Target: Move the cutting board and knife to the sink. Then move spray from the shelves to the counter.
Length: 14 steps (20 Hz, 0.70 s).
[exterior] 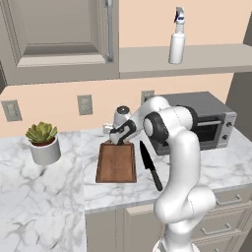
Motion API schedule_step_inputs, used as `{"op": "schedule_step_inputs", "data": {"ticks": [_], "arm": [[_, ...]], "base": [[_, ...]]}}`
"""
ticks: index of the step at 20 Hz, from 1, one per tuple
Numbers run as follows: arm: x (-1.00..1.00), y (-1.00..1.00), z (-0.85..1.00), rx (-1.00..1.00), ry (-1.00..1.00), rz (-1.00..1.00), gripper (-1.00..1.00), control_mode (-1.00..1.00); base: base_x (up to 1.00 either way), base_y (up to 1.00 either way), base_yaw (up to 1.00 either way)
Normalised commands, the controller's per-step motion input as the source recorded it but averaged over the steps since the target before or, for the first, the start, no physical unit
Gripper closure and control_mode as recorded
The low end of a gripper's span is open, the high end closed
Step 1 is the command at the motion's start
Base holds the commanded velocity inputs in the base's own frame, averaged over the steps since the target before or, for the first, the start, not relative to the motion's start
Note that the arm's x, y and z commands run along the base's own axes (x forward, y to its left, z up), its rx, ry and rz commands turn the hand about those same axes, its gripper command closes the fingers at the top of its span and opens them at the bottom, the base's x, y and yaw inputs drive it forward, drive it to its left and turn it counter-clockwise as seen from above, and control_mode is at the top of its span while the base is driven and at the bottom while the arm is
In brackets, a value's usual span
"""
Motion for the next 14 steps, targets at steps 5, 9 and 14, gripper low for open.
{"op": "schedule_step_inputs", "data": {"ticks": [5,9,14], "arm": [[-0.11,0.0,-0.22,0.0,0.0,0.0,-1.0,-1.0],[-0.2,0.0,-0.19,0.0,0.0,0.02,-1.0,-1.0],[-0.47,0.02,-0.13,0.01,0.0,0.0,-1.0,-1.0]], "base": [[0.0,0.0,0.0],[0.0,0.0,0.0],[0.0,0.0,0.0]]}}
